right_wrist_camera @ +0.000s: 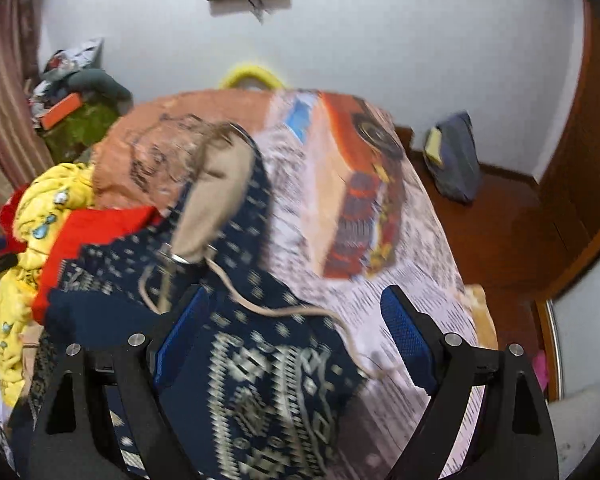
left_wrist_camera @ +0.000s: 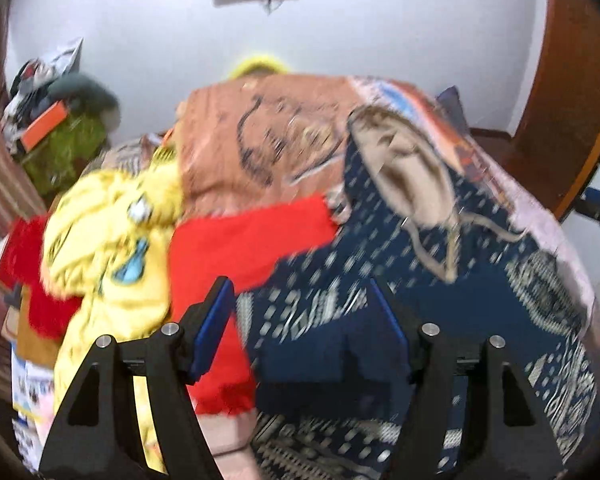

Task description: Fold large clothes

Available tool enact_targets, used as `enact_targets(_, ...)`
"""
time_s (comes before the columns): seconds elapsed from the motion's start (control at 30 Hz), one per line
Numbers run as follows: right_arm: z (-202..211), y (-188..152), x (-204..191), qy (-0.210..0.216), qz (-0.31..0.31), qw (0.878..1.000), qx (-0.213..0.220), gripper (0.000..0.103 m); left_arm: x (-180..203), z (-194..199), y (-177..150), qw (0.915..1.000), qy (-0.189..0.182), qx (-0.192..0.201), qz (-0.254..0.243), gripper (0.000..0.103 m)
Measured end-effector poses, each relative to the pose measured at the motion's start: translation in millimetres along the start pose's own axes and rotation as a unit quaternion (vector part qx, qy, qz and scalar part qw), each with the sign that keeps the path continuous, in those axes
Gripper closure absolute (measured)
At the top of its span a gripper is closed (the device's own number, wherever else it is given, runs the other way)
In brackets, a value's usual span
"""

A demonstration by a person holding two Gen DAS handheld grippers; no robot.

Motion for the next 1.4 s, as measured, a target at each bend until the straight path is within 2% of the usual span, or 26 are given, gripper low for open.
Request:
enact_targets(0.1, -1.3, 6.3, -18.1, 0.015, 0.017, 1.000, 0.012, 0.017, 15.9, -6.5, 28.5, 0.9998, -0.015, 0.015, -0.005, 0.033)
enact_targets(0.17, -9.3, 10.8, -27.8, 0.023, 0.027, 0.999, 0.015, 0.017, 28.1, -14.0, 43.5, 0.9993, -0.032, 0.022, -0.005, 0.027)
enact_targets(0.27, -25.2, 13.2, -38.3, 0.027, 0.032, 0.999, 0.013, 0.017, 45.4, -35.2, 63.7, 0.9984, -0.051, 0.020, -0.009, 0.025)
enact_targets(0.4, -64.1, 18.6, -43.3, 0.023, 0.030, 0.999, -0.017, 0.017, 63.1, -81.8, 85.0, 0.9982, -0.056, -0.005, -0.019, 0.025)
enact_targets(0.6, -129.7, 31.5, -33.3, 0.019, -0.002, 0.997, -0.075, 0.017, 71.0, -161.5, 101.3, 0.9947, -0.082, -0.061, 0.006, 0.025)
enact_targets(0.67, -149.1, 36.9, -30.6, 0.016, -0.010, 0.996, -0.089, 0.017, 69.5, -186.7, 104.0, 0.9934, -0.077, -0.085, 0.005, 0.025)
enact_targets(0.73, -167.4, 40.4, -28.6, 0.012, -0.019, 0.994, -0.107, 0.017, 64.6, -209.2, 105.3, 0.9918, -0.076, -0.101, 0.023, 0.025)
enact_targets(0.83, -191.0, 43.7, -26.8, 0.016, -0.028, 0.990, -0.134, 0.017, 54.0, -240.1, 101.9, 0.9847, -0.101, -0.121, 0.075, 0.025)
enact_targets(1.0, -218.3, 44.5, -23.2, 0.013, -0.039, 0.988, -0.151, 0.018, 52.9, -274.1, 96.1, 0.9768, -0.123, -0.135, 0.112, 0.034)
enact_targets(1.1, -226.9, 41.0, -19.7, 0.021, -0.050, 0.987, -0.153, 0.021, 59.9, -286.9, 91.1, 0.9746, -0.127, -0.146, 0.113, 0.051)
enact_targets(1.13, -226.9, 39.4, -18.7, 0.030, -0.057, 0.987, -0.149, 0.026, 62.7, -289.5, 88.9, 0.9752, -0.125, -0.148, 0.108, 0.060)
enact_targets(1.17, -226.2, 37.9, -18.2, 0.042, -0.065, 0.986, -0.146, 0.035, 64.9, -288.9, 88.1, 0.9769, -0.123, -0.142, 0.102, 0.063)
enact_targets(1.2, -225.1, 37.0, -18.2, 0.051, -0.068, 0.986, -0.143, 0.038, 66.6, -286.6, 87.9, 0.9791, -0.117, -0.135, 0.097, 0.067)
enact_targets(1.23, -223.7, 37.3, -19.2, 0.051, -0.066, 0.987, -0.138, 0.047, 68.3, -283.9, 87.2, 0.9814, -0.106, -0.134, 0.088, 0.080)
enact_targets(1.27, -219.6, 36.4, -21.1, 0.054, -0.059, 0.988, -0.132, 0.060, 70.6, -283.1, 86.8, 0.9827, -0.098, -0.136, 0.079, 0.087)
enact_targets(1.3, -217.5, 36.2, -24.2, 0.057, -0.052, 0.989, -0.130, 0.068, 72.2, -279.8, 86.6, 0.9849, -0.086, -0.135, 0.065, 0.089)
enact_targets(1.33, -214.1, 36.3, -27.1, 0.062, -0.046, 0.989, -0.129, 0.085, 73.5, -274.9, 87.3, 0.9867, -0.080, -0.131, 0.054, 0.091)
enact_targets(1.37, -210.4, 36.1, -30.1, 0.063, -0.042, 0.989, -0.130, 0.092, 74.6, -269.9, 88.4, 0.9879, -0.077, -0.127, 0.046, 0.092)
enact_targets(1.4, -208.5, 38.7, -29.1, 0.062, -0.038, 0.989, -0.128, 0.092, 75.7, -261.0, 90.3, 0.9897, -0.072, -0.119, 0.035, 0.092)
Point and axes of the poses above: each gripper's, at about its wrist camera, not at the fingertips, and z roughly against the way its jaws point, x to its right, y to its top, the point moved 5 cm from there along -z, roughly the way its jaws point, and after that the axes turned 9 degrees about -z, right-handed, at the moved point
